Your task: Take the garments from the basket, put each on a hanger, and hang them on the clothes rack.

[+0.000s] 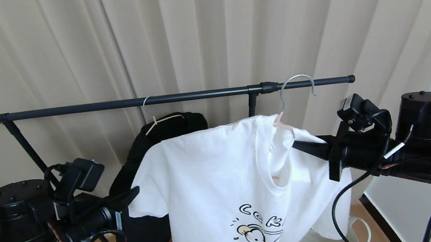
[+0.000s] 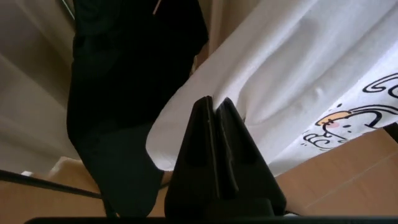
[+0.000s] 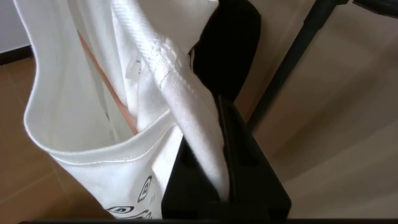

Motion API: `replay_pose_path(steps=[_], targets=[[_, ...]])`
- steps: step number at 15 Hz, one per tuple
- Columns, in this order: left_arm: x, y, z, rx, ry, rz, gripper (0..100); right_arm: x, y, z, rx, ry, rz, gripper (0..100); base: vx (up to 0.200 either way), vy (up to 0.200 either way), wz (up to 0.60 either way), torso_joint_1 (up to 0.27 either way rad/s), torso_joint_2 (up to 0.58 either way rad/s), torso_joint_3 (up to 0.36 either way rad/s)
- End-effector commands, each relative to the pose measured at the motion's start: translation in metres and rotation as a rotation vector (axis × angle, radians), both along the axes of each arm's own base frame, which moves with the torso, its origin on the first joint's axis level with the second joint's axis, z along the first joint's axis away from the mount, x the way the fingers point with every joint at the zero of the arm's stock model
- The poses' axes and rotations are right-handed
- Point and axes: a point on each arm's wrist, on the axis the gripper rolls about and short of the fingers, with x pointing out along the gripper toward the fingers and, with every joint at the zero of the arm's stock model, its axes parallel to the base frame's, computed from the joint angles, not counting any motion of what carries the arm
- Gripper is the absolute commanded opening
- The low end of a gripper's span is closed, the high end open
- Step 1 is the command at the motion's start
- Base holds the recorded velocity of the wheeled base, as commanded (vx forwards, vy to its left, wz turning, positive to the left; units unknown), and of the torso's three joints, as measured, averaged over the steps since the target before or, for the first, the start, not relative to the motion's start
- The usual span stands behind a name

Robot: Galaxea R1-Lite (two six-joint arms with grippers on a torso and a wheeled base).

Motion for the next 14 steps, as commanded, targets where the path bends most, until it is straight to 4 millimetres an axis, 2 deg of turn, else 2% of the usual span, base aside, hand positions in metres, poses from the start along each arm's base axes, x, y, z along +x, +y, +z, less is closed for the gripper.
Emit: replay_pose_path(steps=[1, 9, 14], targets=[[0.001, 0.006, -0.002, -0.010, 0.013, 0.033, 0, 0.001, -0.001, 0.002, 0.002, -0.006, -0.003, 0, 0.000, 0.000, 0.00, 0.000, 0.00, 0.000], [-0.014, 0.017, -0.002, -0.015, 0.016, 0.069, 0, 0.001, -0.003, 0.006, 0.011, -0.020, -0.012, 0, 0.000, 0.000, 0.00, 0.000, 0.00, 0.000], [-0.025, 0.023, -0.008, -0.007, 0.039, 0.083, 0, 0.003, -0.013, 0.011, 0.021, -0.035, -0.028, 0, 0.000, 0.000, 0.00, 0.000, 0.00, 0.000]])
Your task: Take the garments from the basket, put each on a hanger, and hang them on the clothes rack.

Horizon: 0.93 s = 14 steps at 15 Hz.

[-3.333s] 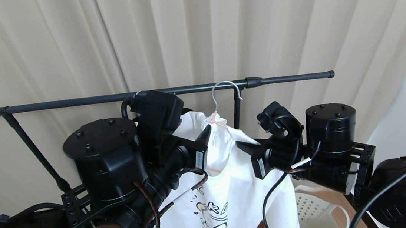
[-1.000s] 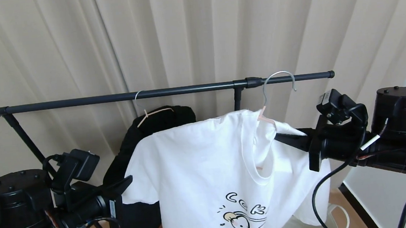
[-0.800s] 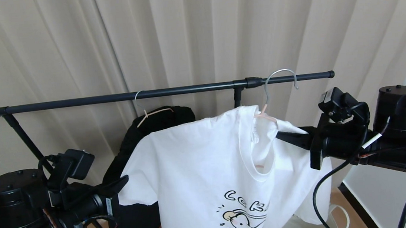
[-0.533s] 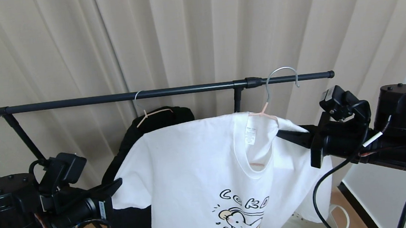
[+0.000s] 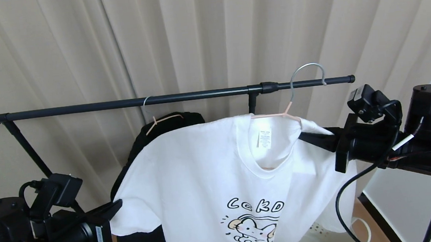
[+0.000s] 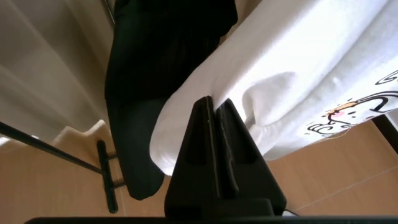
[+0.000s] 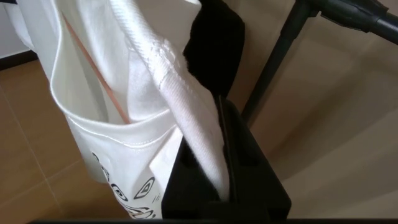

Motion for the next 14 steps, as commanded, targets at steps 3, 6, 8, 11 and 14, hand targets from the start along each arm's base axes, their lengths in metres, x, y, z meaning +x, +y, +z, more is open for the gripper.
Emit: replay_pose_path(steps=[3, 6, 8, 11, 14], targets=[[-0.0051, 0.0014, -0.0027, -0.003, 0.014, 0.005, 0, 0.0019, -0.0052, 0.0018, 0.002, -0.007, -0.020, 0, 0.000, 0.000, 0.00, 0.000, 0.00, 0.000], [-0.0066, 0.0018, -0.0034, -0.019, 0.022, 0.012, 0, 0.0026, -0.0059, 0.0018, 0.002, -0.007, -0.023, 0, 0.000, 0.000, 0.00, 0.000, 0.00, 0.000], [-0.0097, 0.0022, -0.0014, -0.024, 0.011, 0.009, 0, 0.0026, -0.0059, 0.0018, 0.002, -0.007, -0.023, 0, 0.000, 0.000, 0.00, 0.000, 0.00, 0.000], [-0.0106, 0.0019, 0.0000, -0.033, 0.006, 0.007, 0, 0.0023, -0.0060, 0.0012, 0.001, -0.004, -0.023, 0, 0.000, 0.000, 0.00, 0.000, 0.00, 0.000], [-0.0130, 0.0019, 0.0006, -0.040, 0.003, 0.005, 100, 0.0022, -0.0060, 0.0000, -0.001, -0.001, -0.022, 0, 0.000, 0.000, 0.00, 0.000, 0.00, 0.000]])
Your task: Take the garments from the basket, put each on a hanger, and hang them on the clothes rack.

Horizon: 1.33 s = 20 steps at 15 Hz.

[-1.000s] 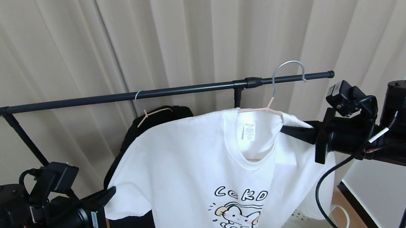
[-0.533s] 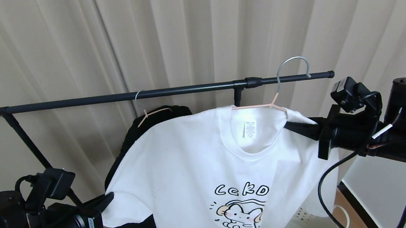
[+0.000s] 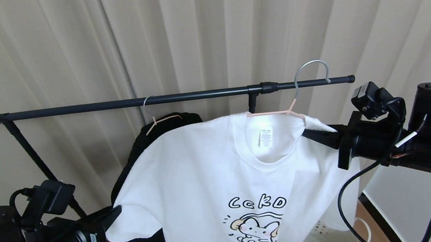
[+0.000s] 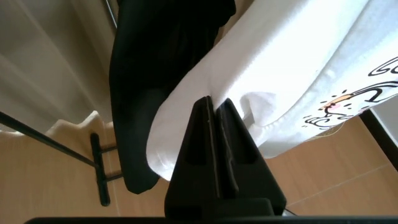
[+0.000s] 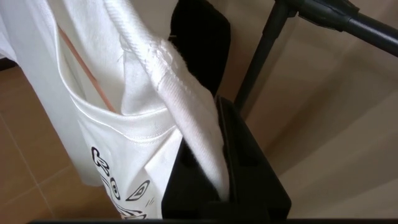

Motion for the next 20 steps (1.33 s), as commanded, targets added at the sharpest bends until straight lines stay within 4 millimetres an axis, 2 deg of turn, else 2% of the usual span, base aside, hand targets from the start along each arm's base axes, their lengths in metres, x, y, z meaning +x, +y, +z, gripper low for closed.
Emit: replay_pose_path(steps=[1, 5, 8, 9, 11, 12, 13, 16, 20], targets=[[-0.004, -0.001, 0.006, -0.012, -0.035, -0.012, 100, 0.000, 0.000, -0.002, -0.003, 0.005, 0.002, 0, 0.000, 0.000, 0.00, 0.000, 0.00, 0.000], [-0.014, -0.011, 0.032, -0.060, -0.161, -0.112, 100, 0.000, 0.002, -0.006, -0.010, 0.018, 0.007, 0, 0.000, 0.000, 0.00, 0.000, 0.00, 0.000], [-0.009, -0.021, 0.067, -0.079, -0.213, -0.155, 100, -0.001, 0.003, -0.009, -0.012, 0.031, 0.018, 0, 0.000, 0.000, 0.00, 0.000, 0.00, 0.000], [-0.011, -0.026, 0.092, -0.077, -0.197, -0.190, 100, -0.003, 0.005, -0.011, -0.013, 0.036, 0.036, 0, 0.000, 0.000, 0.00, 0.000, 0.00, 0.000], [-0.013, -0.035, 0.121, -0.067, -0.157, -0.244, 100, -0.005, 0.009, -0.012, -0.016, 0.042, 0.053, 0, 0.000, 0.000, 0.00, 0.000, 0.00, 0.000], [-0.013, -0.035, 0.121, -0.066, -0.154, -0.246, 100, -0.005, 0.009, -0.012, -0.016, 0.042, 0.053, 0, 0.000, 0.000, 0.00, 0.000, 0.00, 0.000], [-0.014, -0.044, 0.134, -0.040, -0.124, -0.306, 100, -0.011, 0.019, -0.016, -0.025, 0.055, 0.094, 0, 0.000, 0.000, 0.00, 0.000, 0.00, 0.000], [-0.008, -0.060, 0.145, -0.009, -0.114, -0.371, 100, -0.013, 0.026, -0.026, -0.065, 0.062, 0.124, 0, 0.000, 0.000, 0.00, 0.000, 0.00, 0.000], [0.012, -0.081, 0.134, 0.102, -0.062, -0.441, 100, -0.018, 0.033, -0.028, -0.069, 0.069, 0.155, 0, 0.000, 0.000, 0.00, 0.000, 0.00, 0.000]])
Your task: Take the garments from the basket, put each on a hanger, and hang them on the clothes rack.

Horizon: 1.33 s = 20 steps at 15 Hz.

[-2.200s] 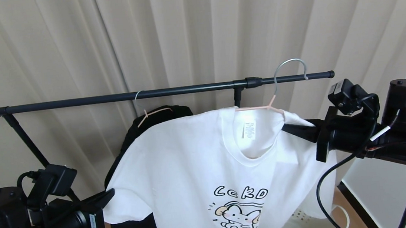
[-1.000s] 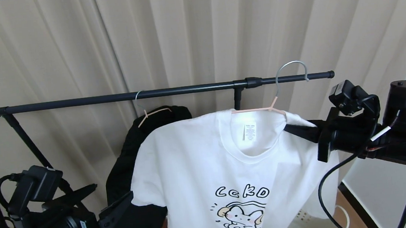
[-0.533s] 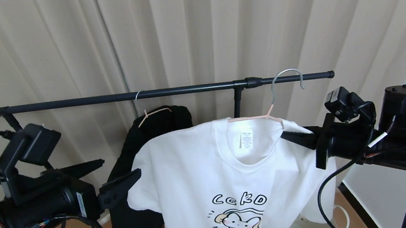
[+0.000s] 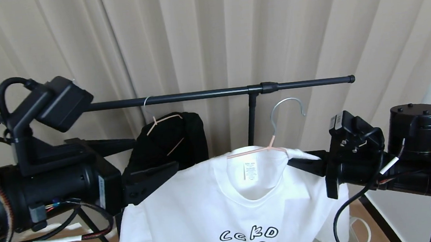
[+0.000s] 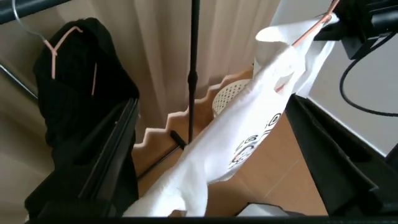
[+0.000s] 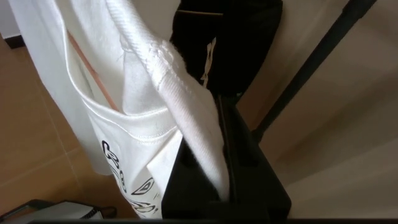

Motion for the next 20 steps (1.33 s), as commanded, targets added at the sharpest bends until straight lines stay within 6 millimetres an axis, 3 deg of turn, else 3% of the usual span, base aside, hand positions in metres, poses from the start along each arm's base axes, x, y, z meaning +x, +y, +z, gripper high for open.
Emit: replay_pose_path(steps=[1, 4, 10, 20], targets=[[0.019, -0.020, -0.011, 0.085, 0.033, -0.050, 100, -0.002, 0.003, -0.002, -0.003, 0.006, 0.012, 0, 0.000, 0.000, 0.00, 0.000, 0.00, 0.000], [0.033, -0.041, -0.019, 0.188, 0.040, -0.127, 100, -0.002, 0.003, -0.002, -0.006, 0.004, 0.013, 0, 0.000, 0.000, 0.00, 0.000, 0.00, 0.000], [0.041, -0.067, -0.023, 0.181, 0.076, -0.260, 100, -0.001, 0.003, -0.003, -0.017, -0.004, 0.016, 0, 0.000, 0.000, 0.00, 0.000, 0.00, 0.000], [0.051, -0.079, -0.044, 0.219, 0.129, -0.272, 100, -0.004, 0.004, 0.000, -0.014, -0.018, 0.014, 0, 0.000, 0.000, 0.00, 0.000, 0.00, 0.000]])
